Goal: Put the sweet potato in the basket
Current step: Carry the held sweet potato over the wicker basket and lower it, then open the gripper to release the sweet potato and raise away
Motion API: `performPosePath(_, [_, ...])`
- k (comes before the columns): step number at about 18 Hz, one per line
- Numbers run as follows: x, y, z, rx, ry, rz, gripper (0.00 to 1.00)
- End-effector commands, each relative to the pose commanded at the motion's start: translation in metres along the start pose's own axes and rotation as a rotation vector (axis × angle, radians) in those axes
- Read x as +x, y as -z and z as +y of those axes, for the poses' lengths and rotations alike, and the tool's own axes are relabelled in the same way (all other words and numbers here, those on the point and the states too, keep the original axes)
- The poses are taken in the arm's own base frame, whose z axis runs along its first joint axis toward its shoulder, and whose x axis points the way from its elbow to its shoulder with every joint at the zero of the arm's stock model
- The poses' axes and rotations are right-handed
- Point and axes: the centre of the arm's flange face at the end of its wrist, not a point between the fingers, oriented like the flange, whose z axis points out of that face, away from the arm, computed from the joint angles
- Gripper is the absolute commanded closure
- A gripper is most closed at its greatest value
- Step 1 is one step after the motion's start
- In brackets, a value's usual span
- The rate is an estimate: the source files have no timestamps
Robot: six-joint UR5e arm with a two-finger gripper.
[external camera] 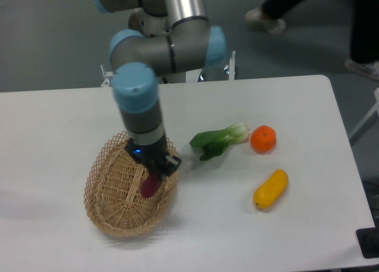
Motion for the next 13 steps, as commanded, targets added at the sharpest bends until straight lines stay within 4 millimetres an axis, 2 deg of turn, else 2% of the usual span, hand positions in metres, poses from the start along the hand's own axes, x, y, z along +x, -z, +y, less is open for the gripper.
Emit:
performPosePath(4, [0.013, -0.015, -0.004, -0.018, -0.068, 0.020, 0.81])
performPosePath(6, [0.025, -0.035, -0.004, -0.049, -0.085, 0.043, 0.80])
performPosePath(9, [0.037, -0.045, -0.007, -0.068, -0.109, 0.051, 0.80])
performPosePath(13, [0.039, -0.050, -0.009, -0.076, -0.116, 0.051, 0.77])
